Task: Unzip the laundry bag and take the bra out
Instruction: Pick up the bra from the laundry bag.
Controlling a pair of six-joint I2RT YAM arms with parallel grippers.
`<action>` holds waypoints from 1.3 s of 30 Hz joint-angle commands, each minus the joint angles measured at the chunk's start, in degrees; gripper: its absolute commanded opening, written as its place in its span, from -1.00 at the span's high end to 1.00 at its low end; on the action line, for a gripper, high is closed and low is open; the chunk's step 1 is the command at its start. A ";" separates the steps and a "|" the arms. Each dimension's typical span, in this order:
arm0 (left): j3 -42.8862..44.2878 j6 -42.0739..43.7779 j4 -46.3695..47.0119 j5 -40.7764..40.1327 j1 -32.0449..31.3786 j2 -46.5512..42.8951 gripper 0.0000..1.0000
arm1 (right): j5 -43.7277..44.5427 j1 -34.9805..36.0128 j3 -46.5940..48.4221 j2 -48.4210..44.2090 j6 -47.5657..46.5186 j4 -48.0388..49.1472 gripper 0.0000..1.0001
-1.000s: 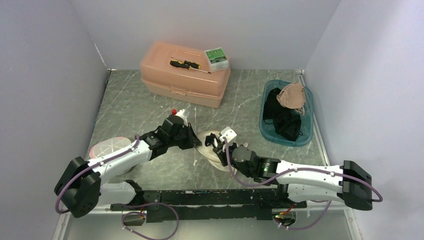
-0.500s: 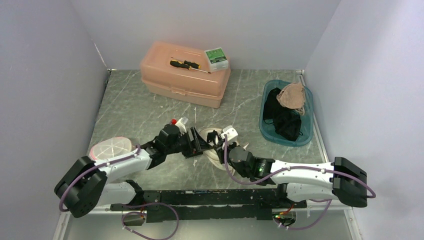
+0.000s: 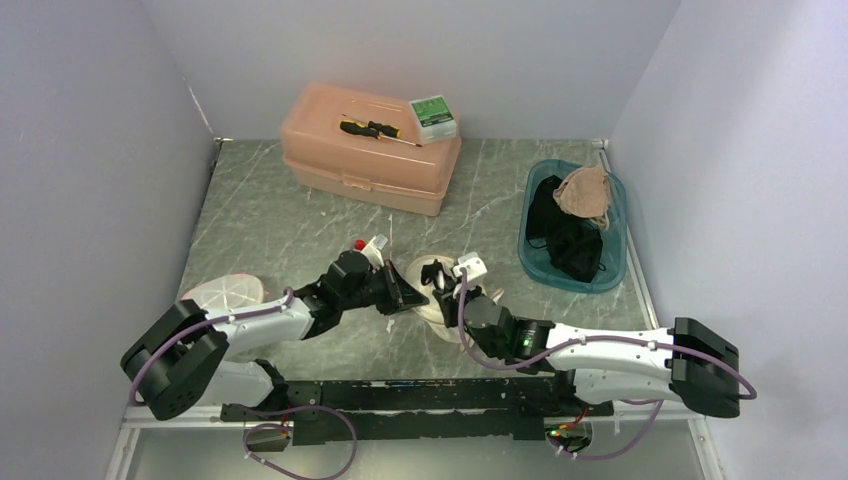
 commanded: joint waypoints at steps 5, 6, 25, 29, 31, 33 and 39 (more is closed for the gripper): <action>-0.55 5.06 -4.20 -5.00 -1.24 0.15 0.95 | 1.49 -0.77 -0.64 -4.50 5.63 1.89 1.00; -0.47 5.56 -5.27 -6.03 -1.32 0.00 0.95 | 1.07 -0.80 -0.88 -5.04 6.03 1.96 1.00; -0.18 7.71 -8.08 -8.61 -2.91 0.08 0.95 | -10.04 -5.29 -1.41 -5.72 11.31 2.16 0.39; 0.13 7.80 -8.39 -8.76 -3.32 -0.47 0.95 | -11.75 -6.80 -0.35 -3.93 11.98 0.97 0.45; 0.39 7.93 -8.67 -8.93 -3.44 -0.68 0.95 | -13.30 -7.64 -0.13 -3.17 12.31 0.83 0.40; 0.56 8.14 -8.92 -9.15 -3.57 -0.95 0.95 | -15.61 -8.40 -0.08 -2.50 12.56 1.13 0.22; 1.05 8.42 -9.10 -9.21 -3.90 -0.77 0.95 | -20.30 -8.80 0.73 0.23 12.99 0.53 -0.09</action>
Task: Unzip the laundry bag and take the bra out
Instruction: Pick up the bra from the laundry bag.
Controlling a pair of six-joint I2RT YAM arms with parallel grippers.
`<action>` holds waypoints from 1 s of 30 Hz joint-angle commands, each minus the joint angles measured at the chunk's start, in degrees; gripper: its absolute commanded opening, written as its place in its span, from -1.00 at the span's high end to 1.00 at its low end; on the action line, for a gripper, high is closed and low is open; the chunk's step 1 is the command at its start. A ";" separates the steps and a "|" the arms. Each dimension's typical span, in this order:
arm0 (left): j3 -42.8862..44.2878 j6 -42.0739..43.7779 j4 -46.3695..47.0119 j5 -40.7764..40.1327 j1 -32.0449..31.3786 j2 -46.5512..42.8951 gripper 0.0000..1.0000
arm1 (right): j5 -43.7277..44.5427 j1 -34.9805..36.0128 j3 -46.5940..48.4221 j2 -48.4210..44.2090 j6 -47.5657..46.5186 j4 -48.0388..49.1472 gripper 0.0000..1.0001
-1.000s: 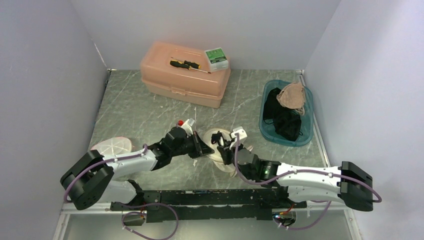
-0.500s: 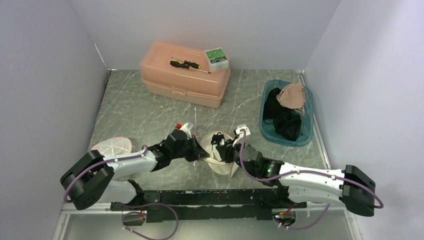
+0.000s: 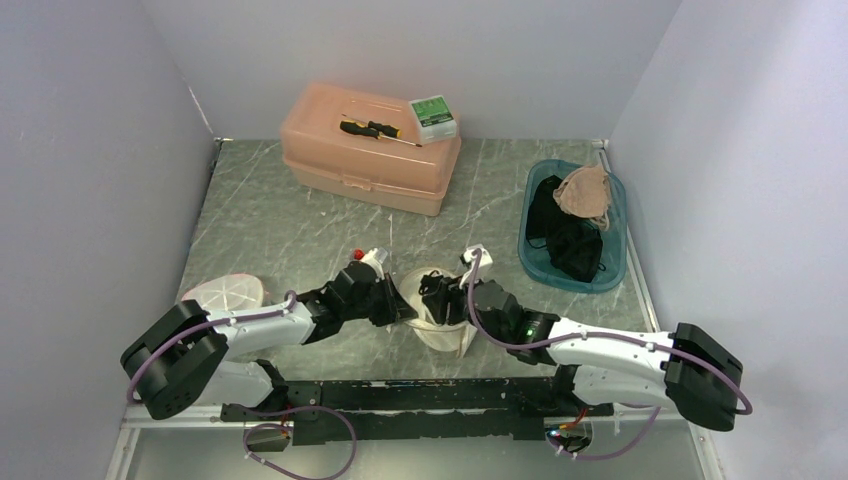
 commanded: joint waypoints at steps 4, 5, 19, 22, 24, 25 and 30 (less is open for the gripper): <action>1.96 1.27 0.31 -0.58 -0.85 -0.39 0.95 | -6.55 -0.21 4.33 5.10 0.98 -1.05 -0.04; 2.04 1.26 0.24 -0.62 -0.94 -0.41 0.95 | -6.60 -0.22 4.91 6.08 1.16 -1.74 0.04; 2.55 2.45 -6.64 -4.63 -1.14 -3.00 0.95 | -12.29 -0.18 9.66 -7.38 -6.83 -9.67 1.00; 3.21 2.57 -7.62 -5.01 -1.11 -2.78 0.95 | -19.76 -0.23 11.86 -8.94 -10.76 -12.14 1.00; 3.96 2.82 -8.39 -5.09 -1.14 -2.46 0.95 | -24.86 -0.24 13.79 -8.06 -13.26 -14.68 1.00; 4.38 2.87 -8.64 -5.08 -1.17 -2.33 0.95 | -26.92 -0.23 14.38 -7.75 -14.37 -15.43 1.00; 6.07 3.38 -9.65 -4.94 -1.14 -1.99 0.95 | -37.06 -0.24 14.53 -9.48 -14.33 -13.63 1.00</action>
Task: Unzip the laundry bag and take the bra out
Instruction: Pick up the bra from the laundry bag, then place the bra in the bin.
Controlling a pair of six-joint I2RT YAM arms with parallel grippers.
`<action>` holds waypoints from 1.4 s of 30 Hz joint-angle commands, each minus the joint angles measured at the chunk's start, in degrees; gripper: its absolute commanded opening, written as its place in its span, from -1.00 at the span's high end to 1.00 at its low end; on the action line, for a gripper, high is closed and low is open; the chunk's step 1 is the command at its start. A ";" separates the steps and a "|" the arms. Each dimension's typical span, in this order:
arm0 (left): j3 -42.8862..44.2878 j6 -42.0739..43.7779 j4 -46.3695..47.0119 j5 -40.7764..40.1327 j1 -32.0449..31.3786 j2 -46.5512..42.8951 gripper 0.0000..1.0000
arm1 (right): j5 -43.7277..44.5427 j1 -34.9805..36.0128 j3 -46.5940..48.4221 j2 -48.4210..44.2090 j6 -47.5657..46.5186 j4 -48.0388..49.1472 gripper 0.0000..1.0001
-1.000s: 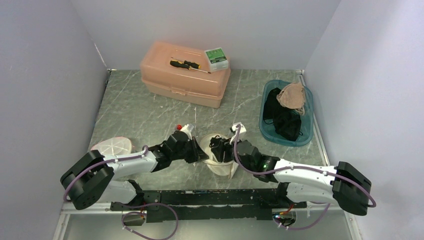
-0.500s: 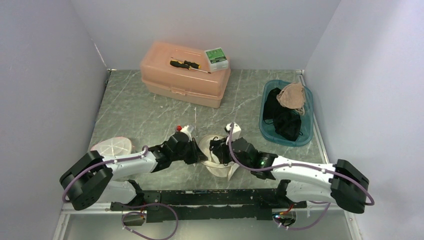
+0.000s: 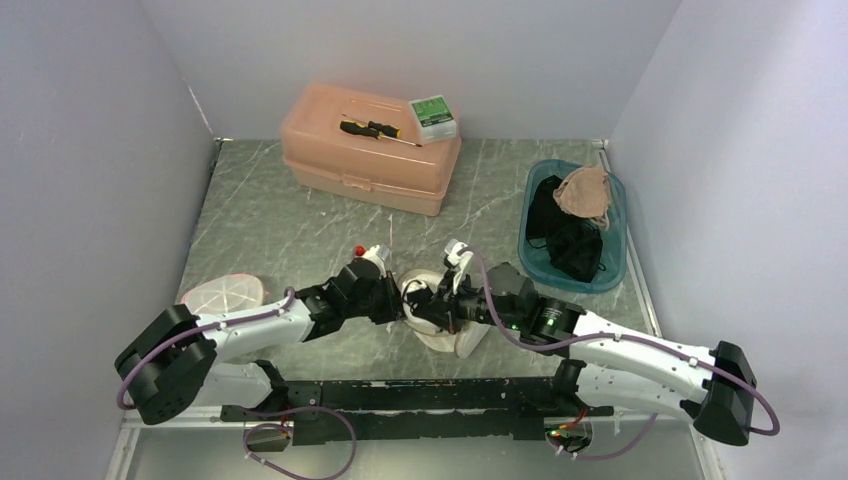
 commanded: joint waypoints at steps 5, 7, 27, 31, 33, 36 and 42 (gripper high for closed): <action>2.45 1.65 -2.46 -2.32 -0.04 -0.09 0.95 | -11.38 -1.25 0.12 -8.79 1.52 9.64 1.00; 2.15 1.37 -2.25 -2.26 -0.08 0.02 0.95 | -10.93 -2.66 -0.92 -11.50 3.47 12.67 1.00; 4.65 3.44 -19.31 -13.62 0.00 -6.46 0.78 | 24.10 -4.10 13.61 -17.00 -6.67 -8.41 1.00; 4.35 3.09 -23.33 -18.34 0.01 -8.77 0.55 | 29.67 -4.06 13.92 -16.12 -6.73 -11.65 1.00; 3.98 3.12 -23.86 -18.92 0.03 -10.08 0.23 | 30.74 -4.06 13.30 -16.37 -6.74 -11.96 1.00; 4.26 2.97 -25.88 -19.50 0.01 -11.41 -0.10 | 32.42 -4.06 12.47 -16.96 -6.54 -12.53 1.00; 7.18 4.26 -31.51 -21.28 0.01 -13.19 -0.50 | 34.69 -4.07 11.88 -16.99 -5.53 -16.12 1.00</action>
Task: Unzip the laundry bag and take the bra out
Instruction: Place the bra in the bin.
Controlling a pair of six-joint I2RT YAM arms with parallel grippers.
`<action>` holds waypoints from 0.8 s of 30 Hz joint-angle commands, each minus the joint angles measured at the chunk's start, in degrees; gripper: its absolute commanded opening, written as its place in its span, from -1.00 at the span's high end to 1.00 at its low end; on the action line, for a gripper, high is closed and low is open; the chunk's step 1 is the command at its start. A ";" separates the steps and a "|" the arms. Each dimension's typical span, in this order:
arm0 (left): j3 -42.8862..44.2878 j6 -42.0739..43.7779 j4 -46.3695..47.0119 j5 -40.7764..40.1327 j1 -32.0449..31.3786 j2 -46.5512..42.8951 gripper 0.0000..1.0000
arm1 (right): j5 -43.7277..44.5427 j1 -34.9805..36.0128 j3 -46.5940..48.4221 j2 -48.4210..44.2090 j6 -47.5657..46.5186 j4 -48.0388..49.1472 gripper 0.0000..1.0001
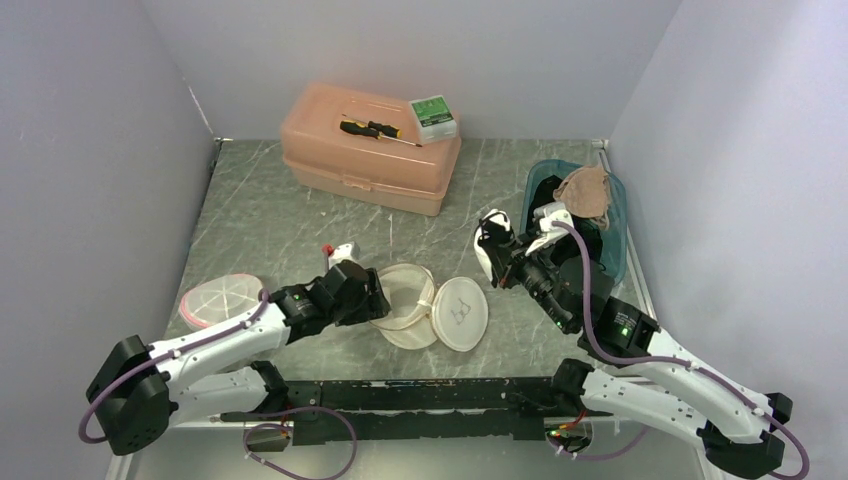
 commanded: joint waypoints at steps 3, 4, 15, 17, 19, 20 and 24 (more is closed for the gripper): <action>4.73 3.63 -6.40 -4.69 0.11 -3.11 -0.64 | 4.20 0.02 -0.91 -1.59 0.56 -2.88 1.00; 5.14 4.84 -6.81 -4.78 0.27 -3.48 -0.66 | 4.13 0.02 -1.16 -2.02 0.72 -3.21 1.00; 0.92 9.24 0.97 11.24 15.21 -2.67 -0.55 | 1.05 0.02 -5.22 -3.73 4.00 -3.91 1.00; 0.64 9.17 2.82 13.39 16.24 -1.21 -0.46 | 0.60 -0.01 -5.89 -3.70 4.25 -3.57 1.00; 0.92 9.54 4.39 14.95 16.40 0.44 -0.37 | 1.16 -0.04 -6.02 -3.21 4.58 -3.85 1.00; 0.87 9.60 5.09 15.77 16.49 1.28 -0.32 | 1.77 -0.05 -5.88 -2.74 4.77 -4.27 1.00; -0.01 9.50 7.75 18.39 16.41 4.53 -0.09 | 5.26 -0.01 -5.26 -1.00 5.18 -4.45 1.00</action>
